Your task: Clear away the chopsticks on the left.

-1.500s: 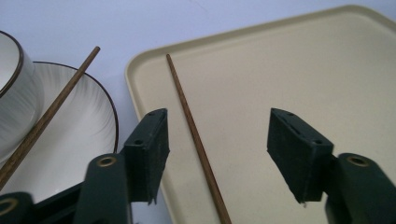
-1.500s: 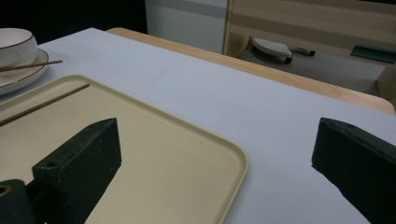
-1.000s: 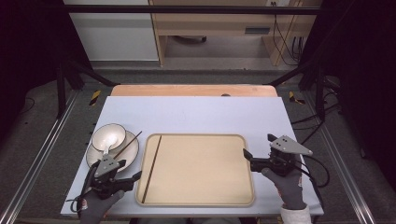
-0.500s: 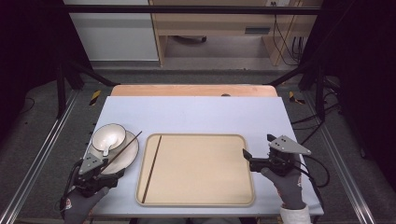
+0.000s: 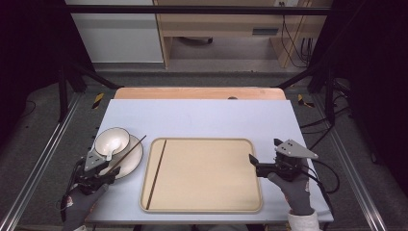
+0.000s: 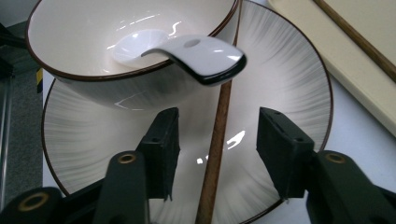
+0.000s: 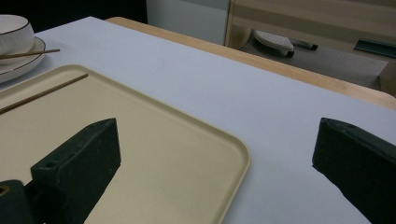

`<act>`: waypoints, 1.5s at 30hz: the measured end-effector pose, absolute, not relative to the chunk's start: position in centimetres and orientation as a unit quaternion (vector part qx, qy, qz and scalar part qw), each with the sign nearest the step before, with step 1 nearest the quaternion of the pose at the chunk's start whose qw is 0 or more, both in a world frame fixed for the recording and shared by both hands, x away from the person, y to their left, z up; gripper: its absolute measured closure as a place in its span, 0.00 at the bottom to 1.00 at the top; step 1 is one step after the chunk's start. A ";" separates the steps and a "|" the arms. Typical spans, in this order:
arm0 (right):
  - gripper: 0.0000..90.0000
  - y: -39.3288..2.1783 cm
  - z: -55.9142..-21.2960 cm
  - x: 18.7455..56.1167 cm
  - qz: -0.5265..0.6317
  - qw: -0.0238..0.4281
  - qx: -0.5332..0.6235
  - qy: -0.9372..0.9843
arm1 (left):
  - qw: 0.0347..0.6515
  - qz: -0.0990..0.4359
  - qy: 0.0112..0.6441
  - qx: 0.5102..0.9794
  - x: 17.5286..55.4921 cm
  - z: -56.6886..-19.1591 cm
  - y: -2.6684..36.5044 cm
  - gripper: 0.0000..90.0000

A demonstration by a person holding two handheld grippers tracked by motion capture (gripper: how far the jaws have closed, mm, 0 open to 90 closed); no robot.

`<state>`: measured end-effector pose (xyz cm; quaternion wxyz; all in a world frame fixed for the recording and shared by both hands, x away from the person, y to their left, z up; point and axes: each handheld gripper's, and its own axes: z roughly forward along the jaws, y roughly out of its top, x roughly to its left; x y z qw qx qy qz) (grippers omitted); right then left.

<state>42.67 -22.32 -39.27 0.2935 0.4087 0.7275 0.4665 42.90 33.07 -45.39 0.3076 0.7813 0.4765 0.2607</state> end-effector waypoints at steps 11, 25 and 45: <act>0.01 -22.3 -39.3 42.7 0.466 0.293 0.408 0.728 | 0.294 0.251 0.468 0.795 43.2 -45.7 32.8 0.82; 0.01 -22.3 -39.3 42.7 0.465 0.293 0.408 0.729 | 0.305 0.231 0.464 0.799 43.0 -45.6 32.4 0.93; 0.01 -22.6 -39.1 42.6 0.467 0.295 0.409 0.726 | 0.347 0.242 0.461 0.780 41.3 -43.5 29.1 0.93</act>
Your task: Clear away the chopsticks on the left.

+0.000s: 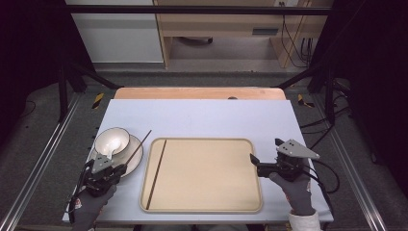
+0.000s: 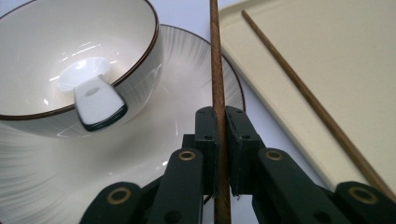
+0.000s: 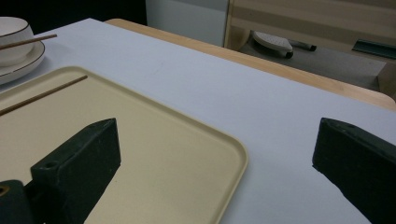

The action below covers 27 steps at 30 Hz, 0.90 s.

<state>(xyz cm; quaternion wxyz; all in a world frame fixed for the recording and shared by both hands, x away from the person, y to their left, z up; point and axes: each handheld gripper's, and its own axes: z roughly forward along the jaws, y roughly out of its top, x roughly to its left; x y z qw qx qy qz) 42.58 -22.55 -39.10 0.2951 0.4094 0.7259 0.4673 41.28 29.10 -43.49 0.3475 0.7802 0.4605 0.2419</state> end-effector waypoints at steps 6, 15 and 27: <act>0.01 -22.5 -39.1 42.6 0.468 0.295 0.410 0.726 | 0.363 0.244 0.470 0.767 40.7 -43.1 27.6 0.93; 0.01 -22.6 -39.0 42.5 0.469 0.297 0.409 0.724 | 0.377 0.250 0.482 0.751 39.9 -43.1 25.2 0.93; 0.01 -22.5 -39.1 42.5 0.469 0.295 0.409 0.725 | 0.386 0.269 0.493 0.732 38.6 -42.8 22.2 0.93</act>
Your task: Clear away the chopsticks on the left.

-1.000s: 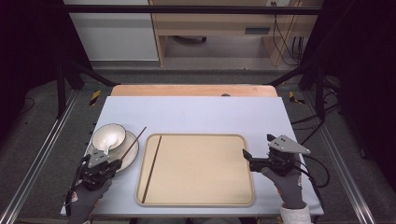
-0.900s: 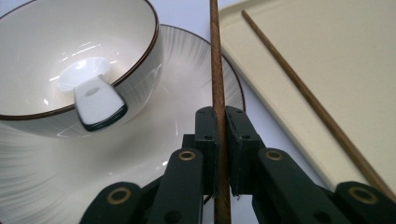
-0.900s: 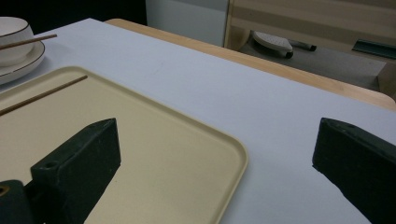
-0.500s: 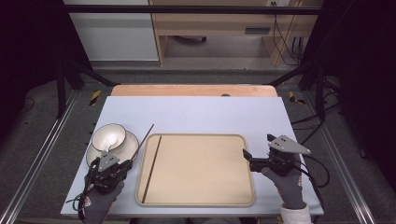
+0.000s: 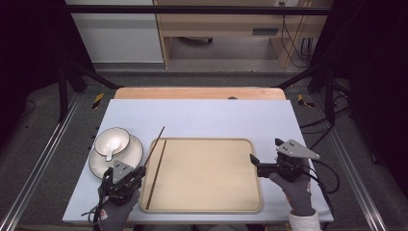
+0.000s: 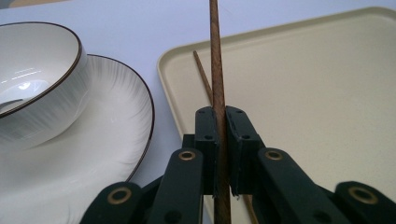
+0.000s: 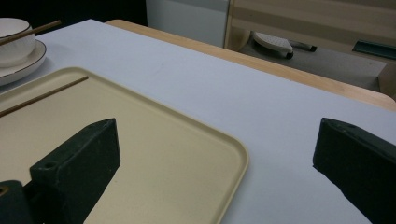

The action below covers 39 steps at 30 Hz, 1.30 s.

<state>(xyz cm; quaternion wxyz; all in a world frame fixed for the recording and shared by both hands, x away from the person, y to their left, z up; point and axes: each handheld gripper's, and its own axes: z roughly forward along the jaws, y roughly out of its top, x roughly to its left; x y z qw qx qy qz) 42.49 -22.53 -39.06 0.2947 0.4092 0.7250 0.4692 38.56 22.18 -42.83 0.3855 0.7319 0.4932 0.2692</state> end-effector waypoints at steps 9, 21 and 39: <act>0.01 -22.5 -39.1 42.5 0.468 0.295 0.409 0.726 | 0.389 0.282 0.493 0.725 38.0 -42.7 20.8 0.93; 0.01 -22.6 -38.9 42.2 0.477 0.295 0.407 0.721 | 0.416 0.282 0.527 0.686 37.7 -42.7 18.5 0.93; 0.01 -22.5 -39.1 42.4 0.473 0.294 0.406 0.725 | 0.402 0.275 0.541 0.685 37.7 -46.4 16.7 0.93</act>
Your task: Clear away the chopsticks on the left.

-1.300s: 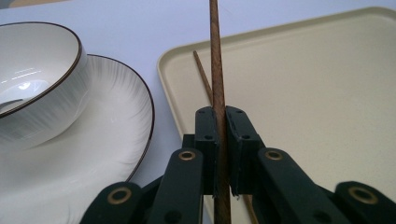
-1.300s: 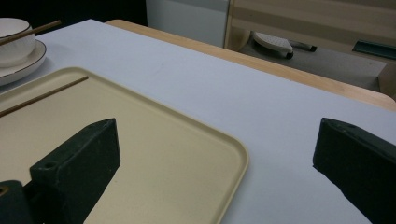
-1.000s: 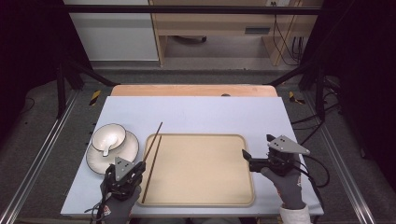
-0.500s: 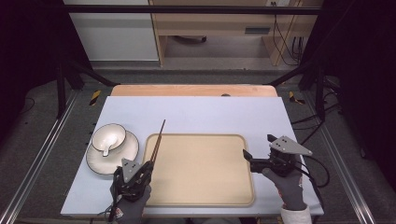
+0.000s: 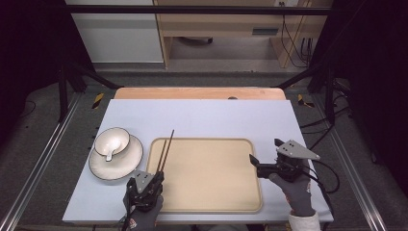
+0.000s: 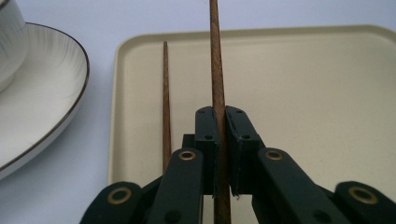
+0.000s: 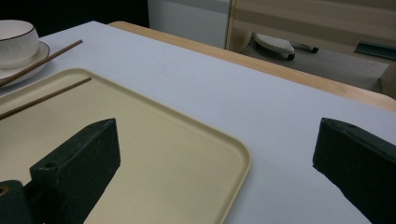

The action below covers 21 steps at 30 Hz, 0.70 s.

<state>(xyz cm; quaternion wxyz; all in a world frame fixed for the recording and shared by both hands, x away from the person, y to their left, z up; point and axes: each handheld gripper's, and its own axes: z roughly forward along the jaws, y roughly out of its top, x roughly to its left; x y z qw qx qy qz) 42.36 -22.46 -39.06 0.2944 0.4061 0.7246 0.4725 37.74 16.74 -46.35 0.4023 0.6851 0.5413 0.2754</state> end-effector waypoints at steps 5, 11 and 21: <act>0.01 -22.4 -39.1 42.4 0.471 0.294 0.405 0.726 | 0.397 0.271 0.541 0.690 38.1 -47.1 16.4 0.93; 0.01 -22.2 -39.3 42.5 0.468 0.293 0.406 0.728 | 0.386 0.268 0.541 0.697 38.4 -47.7 16.2 0.93; 0.01 -22.2 -39.3 42.5 0.467 0.291 0.406 0.730 | 0.371 0.264 0.544 0.705 38.7 -48.0 16.0 0.93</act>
